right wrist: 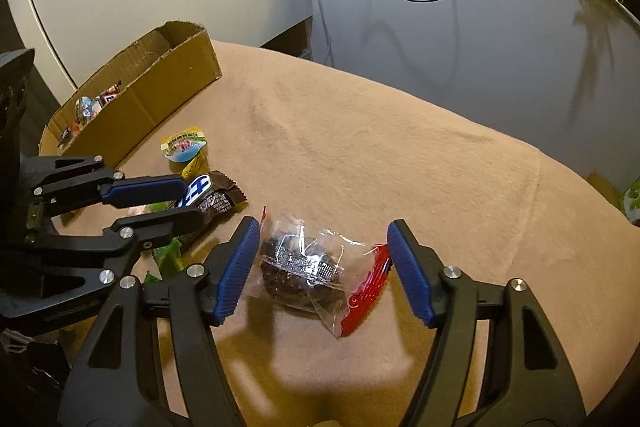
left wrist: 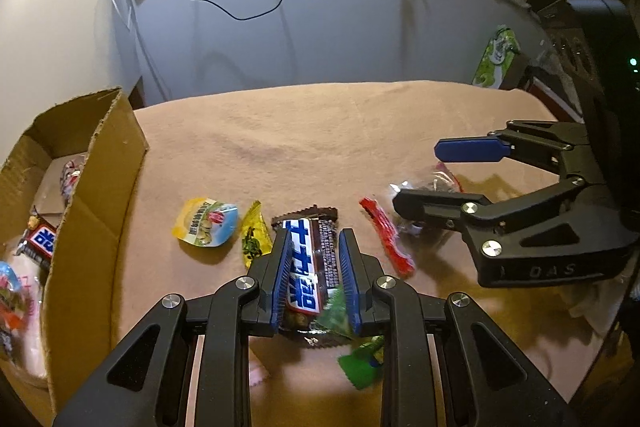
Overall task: Organize snacks
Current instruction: 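Grasp the blue-wrapped chocolate bar with the left tool while the right tool grasps the red-striped candy bag, then carry the chocolate bar and candy bag into the box with both tools and release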
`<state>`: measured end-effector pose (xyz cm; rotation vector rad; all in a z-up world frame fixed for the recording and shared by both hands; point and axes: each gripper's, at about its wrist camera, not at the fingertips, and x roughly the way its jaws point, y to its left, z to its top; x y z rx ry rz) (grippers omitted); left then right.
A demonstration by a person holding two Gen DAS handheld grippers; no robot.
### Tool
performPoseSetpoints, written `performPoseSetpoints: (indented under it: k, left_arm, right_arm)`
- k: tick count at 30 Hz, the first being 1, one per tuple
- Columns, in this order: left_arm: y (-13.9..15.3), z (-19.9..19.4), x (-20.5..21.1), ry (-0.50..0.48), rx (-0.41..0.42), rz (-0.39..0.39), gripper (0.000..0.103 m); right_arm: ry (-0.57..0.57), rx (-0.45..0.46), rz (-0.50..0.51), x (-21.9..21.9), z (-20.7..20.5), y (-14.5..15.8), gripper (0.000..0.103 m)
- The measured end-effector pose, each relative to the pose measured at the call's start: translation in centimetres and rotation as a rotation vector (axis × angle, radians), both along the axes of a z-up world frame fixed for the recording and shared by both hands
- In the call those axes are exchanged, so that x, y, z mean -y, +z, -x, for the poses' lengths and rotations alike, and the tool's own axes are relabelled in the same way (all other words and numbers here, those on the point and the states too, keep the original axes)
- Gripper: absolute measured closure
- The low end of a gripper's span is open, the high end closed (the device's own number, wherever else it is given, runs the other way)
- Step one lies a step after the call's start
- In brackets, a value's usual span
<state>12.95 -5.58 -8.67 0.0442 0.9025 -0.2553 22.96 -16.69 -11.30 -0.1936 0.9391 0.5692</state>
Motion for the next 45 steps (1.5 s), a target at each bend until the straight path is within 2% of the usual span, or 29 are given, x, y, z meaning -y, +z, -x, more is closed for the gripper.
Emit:
performPoseSetpoints:
  k: [8, 12, 14, 17, 19, 23, 30, 31, 33, 34, 45]
  left_arm:
    - [-0.2, -0.1, 0.2, 0.003, 0.007, -0.038, 0.078]
    - [-0.8, 0.0, 0.2, 0.001, -0.016, -0.047, 0.066]
    - [-1.3, 0.0, 0.1, 0.006, -0.032, -0.040, 0.066]
    - [-1.6, 0.0, 0.1, 0.016, -0.036, -0.030, 0.067]
    - [-1.6, -0.1, 0.2, 0.016, -0.035, -0.024, 0.075]
    - [-1.5, -0.1, 0.2, 0.014, -0.031, -0.025, 0.076]
    - [-1.4, 0.1, 0.0, 0.012, -0.018, -0.011, 0.076]
    - [-1.3, 0.2, -0.1, 0.011, -0.014, -0.007, 0.076]
    - [-1.2, 0.5, -0.3, 0.010, -0.008, 0.000, 0.076]
    - [-1.1, 0.7, -0.4, 0.007, -0.003, 0.003, 0.076]
    - [0.8, 2.3, -0.9, 0.007, 0.055, 0.035, 0.076]
  right_arm:
    - [0.014, -0.017, -0.021, 0.1, 0.2, -0.2, 0.034]
    - [0.022, -0.023, -0.030, 0.2, 0.6, -0.3, 0.032]
    - [0.028, -0.025, -0.036, 0.2, 0.9, -0.4, 0.025]
    - [0.033, -0.022, -0.017, -0.1, 1.2, -0.7, 0.024]
    - [0.031, -0.014, -0.009, -0.2, 1.3, -0.7, 0.024]
    - [0.029, -0.017, -0.010, -0.2, 1.5, -0.7, 0.025]
    - [0.039, -0.023, -0.016, 0.1, 2.5, -0.4, 0.036]
    - [0.037, -0.020, -0.016, 0.2, 2.8, -0.2, 0.042]
    - [0.028, -0.017, -0.019, 0.3, 3.2, -0.1, 0.047]
    - [0.027, -0.019, -0.022, 0.4, 3.3, 0.0, 0.055]
    - [-0.018, 0.005, -0.044, 1.4, 4.6, 1.1, 0.066]
